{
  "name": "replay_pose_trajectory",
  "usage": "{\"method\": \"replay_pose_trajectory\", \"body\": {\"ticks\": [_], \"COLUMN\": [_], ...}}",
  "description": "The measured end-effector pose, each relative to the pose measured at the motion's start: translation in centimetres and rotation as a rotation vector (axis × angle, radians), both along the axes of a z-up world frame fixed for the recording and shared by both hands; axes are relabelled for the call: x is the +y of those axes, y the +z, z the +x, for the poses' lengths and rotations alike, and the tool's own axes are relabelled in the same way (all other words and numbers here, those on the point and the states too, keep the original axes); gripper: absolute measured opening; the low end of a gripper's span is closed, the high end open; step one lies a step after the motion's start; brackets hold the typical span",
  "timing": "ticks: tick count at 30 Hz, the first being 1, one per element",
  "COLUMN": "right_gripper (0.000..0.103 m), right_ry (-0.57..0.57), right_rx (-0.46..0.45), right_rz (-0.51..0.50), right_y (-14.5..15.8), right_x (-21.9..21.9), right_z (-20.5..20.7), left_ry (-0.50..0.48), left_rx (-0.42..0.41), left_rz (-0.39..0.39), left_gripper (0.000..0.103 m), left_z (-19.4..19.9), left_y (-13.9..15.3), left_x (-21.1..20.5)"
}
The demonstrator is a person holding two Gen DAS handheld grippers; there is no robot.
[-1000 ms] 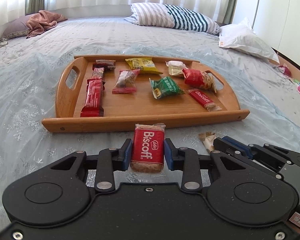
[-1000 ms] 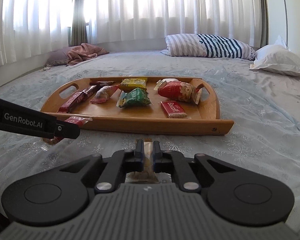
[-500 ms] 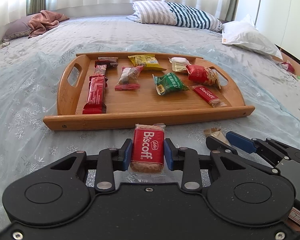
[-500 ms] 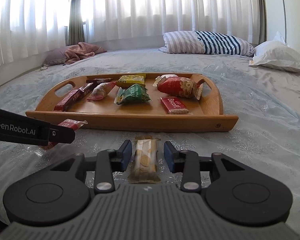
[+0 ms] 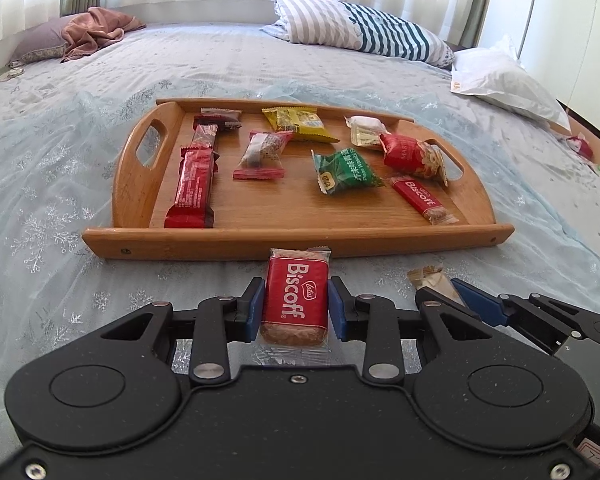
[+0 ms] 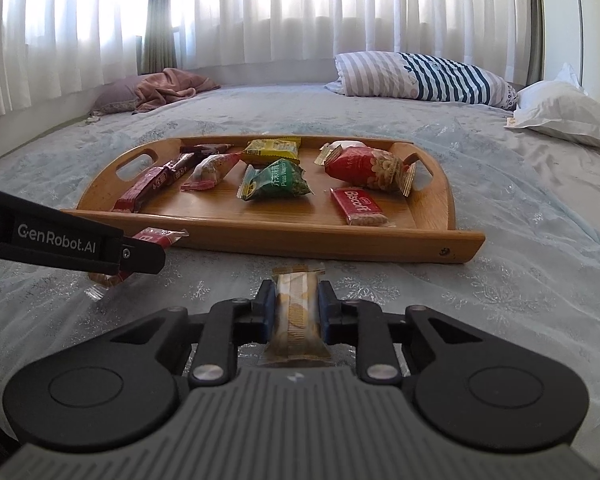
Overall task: Organize snacks
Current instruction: 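Carry the Biscoff packet and cookie packet over the tray with both tools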
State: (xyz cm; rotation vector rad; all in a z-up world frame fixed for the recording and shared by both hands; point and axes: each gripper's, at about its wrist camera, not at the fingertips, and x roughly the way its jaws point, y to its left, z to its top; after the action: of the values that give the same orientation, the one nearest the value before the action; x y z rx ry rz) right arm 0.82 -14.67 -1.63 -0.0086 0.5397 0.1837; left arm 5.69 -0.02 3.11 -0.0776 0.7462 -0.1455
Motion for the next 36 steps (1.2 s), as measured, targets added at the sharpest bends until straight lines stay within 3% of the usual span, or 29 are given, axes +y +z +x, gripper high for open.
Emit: {"method": "replay_pose_trajectory", "body": {"ticks": [9, 22, 36], "right_gripper": [0.026, 0.026, 0.026], "right_ry": [0.016, 0.063, 0.149], "right_rx": [-0.032, -0.016, 0.056], "right_rz": [0.005, 0.024, -0.016], "right_y": [1.6, 4.2, 4.6], "right_x": [-0.2, -0.7, 0.4], "right_z": [-0.1, 3.3, 6.7], "left_ry": [0.007, 0.015, 0.031], "left_rx": [-0.027, -0.037, 0.017], "left_rz": [-0.008, -0.017, -0.021], "left_gripper": [0.032, 0.032, 0.032], "left_z": [0.7, 3.2, 6.4], "left_y": [1.5, 3.1, 2.8], "left_x": [0.3, 1.1, 1.8]}}
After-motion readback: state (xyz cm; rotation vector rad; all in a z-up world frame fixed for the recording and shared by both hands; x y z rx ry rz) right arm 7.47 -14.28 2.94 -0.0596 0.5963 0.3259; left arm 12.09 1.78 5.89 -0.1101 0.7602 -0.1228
